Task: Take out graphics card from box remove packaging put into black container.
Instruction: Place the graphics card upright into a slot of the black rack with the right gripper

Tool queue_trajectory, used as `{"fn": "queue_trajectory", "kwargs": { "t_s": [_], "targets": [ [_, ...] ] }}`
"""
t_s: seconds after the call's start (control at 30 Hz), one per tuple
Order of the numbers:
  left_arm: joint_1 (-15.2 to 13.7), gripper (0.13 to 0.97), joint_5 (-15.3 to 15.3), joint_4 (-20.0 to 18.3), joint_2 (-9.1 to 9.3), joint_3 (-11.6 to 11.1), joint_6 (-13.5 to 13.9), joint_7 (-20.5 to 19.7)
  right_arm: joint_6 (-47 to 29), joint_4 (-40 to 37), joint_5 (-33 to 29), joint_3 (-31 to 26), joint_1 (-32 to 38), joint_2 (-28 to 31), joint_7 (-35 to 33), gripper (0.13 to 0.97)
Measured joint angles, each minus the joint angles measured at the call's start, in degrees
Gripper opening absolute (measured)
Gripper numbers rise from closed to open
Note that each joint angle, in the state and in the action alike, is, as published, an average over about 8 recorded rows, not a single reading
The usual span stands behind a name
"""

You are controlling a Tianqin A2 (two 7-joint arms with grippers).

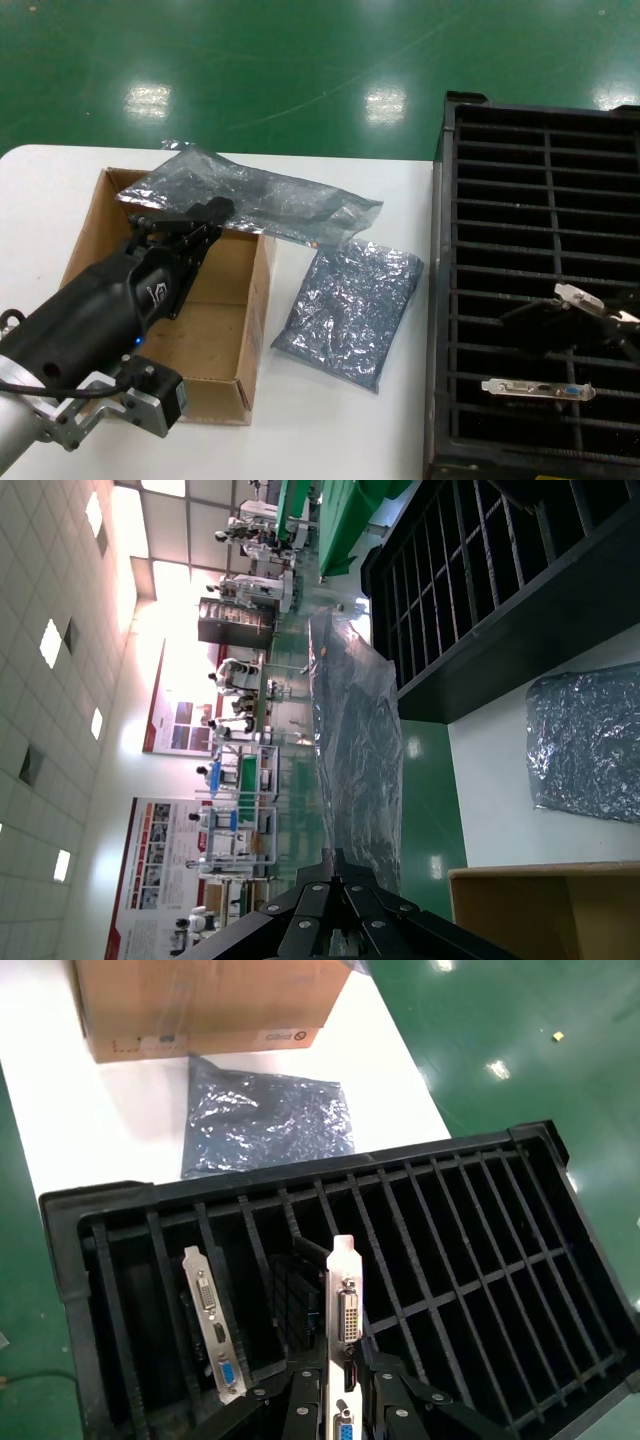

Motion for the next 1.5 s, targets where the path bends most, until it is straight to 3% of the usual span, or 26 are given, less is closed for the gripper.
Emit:
{"fn": "queue_trajectory", "kwargs": {
  "t_s": [0.77, 1.5],
  "targets": [
    [0.0, 0.138, 0.0, 0.0, 0.0, 0.0, 0.0, 0.0, -3.8, -4.9, -4.5, -6.5, 6.7, -6.3, -7.3, 0.188],
    [0.0, 0.138, 0.0, 0.0, 0.0, 0.0, 0.0, 0.0, -6.6, -8.0, -5.6, -13.7, 11.4, -8.5, -8.5, 0.188]
  ]
}}
